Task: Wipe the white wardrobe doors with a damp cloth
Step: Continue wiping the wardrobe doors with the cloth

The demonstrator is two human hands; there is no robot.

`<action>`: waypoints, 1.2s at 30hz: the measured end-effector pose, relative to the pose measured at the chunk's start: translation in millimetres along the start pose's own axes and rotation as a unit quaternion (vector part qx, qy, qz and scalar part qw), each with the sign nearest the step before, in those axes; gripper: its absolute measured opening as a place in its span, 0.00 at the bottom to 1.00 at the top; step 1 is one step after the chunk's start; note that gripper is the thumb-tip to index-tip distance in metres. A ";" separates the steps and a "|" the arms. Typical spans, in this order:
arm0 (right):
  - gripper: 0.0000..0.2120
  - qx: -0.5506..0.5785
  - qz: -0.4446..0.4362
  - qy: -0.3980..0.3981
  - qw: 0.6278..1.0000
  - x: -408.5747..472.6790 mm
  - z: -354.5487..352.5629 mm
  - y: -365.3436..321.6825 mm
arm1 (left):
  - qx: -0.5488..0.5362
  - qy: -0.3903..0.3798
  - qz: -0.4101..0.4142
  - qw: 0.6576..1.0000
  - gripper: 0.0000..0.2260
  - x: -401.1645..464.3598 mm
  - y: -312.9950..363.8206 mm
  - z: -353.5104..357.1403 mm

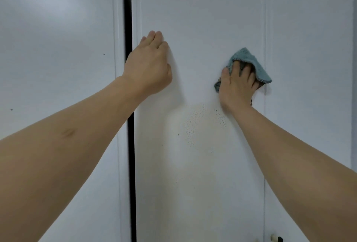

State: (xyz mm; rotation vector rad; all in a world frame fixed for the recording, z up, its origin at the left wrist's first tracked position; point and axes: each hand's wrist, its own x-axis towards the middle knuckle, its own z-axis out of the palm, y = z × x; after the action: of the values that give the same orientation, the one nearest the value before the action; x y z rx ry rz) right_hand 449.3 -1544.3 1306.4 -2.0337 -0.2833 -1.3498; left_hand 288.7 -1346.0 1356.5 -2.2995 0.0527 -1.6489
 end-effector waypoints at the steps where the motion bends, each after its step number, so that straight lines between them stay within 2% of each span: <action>1: 0.27 0.007 0.001 -0.001 1.000 -6.5 1.8 -12.9 | -0.002 -0.008 -0.004 1.000 0.22 -1.9 0.7 0.3; 4: 0.26 -0.017 -0.066 0.006 0.998 -28.2 5.1 -52.7 | -0.030 0.006 -0.008 1.000 0.18 -4.1 2.0 -0.5; 6: 0.25 -0.028 -0.139 0.020 0.990 -46.2 7.9 -80.1 | -0.063 0.032 -0.017 0.997 0.13 -2.4 1.9 0.2; 7: 0.24 -0.017 -0.181 0.032 0.983 -57.1 10.4 -92.7 | -0.073 0.039 -0.022 0.996 0.14 -1.2 1.8 0.9; 12: 0.15 0.053 -0.414 0.021 0.909 -91.9 19.4 -109.9 | -0.044 0.023 -0.013 0.999 0.21 1.3 6.2 5.4; 15: 0.20 0.059 -0.499 0.010 0.865 -69.6 9.9 -87.5 | -0.057 0.015 -0.027 0.998 0.22 2.4 7.4 1.4; 16: 0.22 0.047 -0.499 0.001 0.865 -55.1 5.8 -76.1 | -0.060 0.013 -0.029 0.998 0.22 3.2 7.2 0.4; 18: 0.23 0.036 -0.435 -0.001 0.900 -28.2 -13.8 -55.6 | -0.056 0.007 -0.031 0.998 0.21 4.7 7.3 -1.2; 21: 0.16 0.106 -0.255 -0.021 0.961 0.8 -50.4 -31.9 | -0.036 0.006 -0.028 0.999 0.21 5.0 9.3 -1.1; 24: 0.09 0.149 -0.104 0.002 0.983 30.6 -72.6 -5.2 | -0.022 0.012 -0.025 0.999 0.23 5.0 10.5 0.8; 29: 0.09 0.029 -0.062 -0.006 0.998 33.0 -65.0 49.2 | -0.031 0.011 -0.020 0.999 0.21 4.0 7.0 3.8; 31: 0.11 -0.013 -0.055 0.057 0.997 16.9 -52.9 63.8 | -0.032 0.014 -0.011 0.999 0.20 3.5 5.6 4.5; 33: 0.10 0.030 -0.041 0.088 0.995 1.9 -42.4 66.9 | -0.033 0.019 -0.005 0.999 0.20 2.6 4.0 4.4; 36: 0.09 0.112 0.053 0.083 0.989 -13.8 -30.1 59.1 | -0.034 0.027 0.006 0.999 0.18 1.8 3.5 4.0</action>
State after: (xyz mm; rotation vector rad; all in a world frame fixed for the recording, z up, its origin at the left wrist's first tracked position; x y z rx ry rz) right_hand 451.6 -1605.4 1277.2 -1.7169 -0.2377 -1.3487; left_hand 293.5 -1348.8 1356.0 -2.2988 0.1369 -1.7278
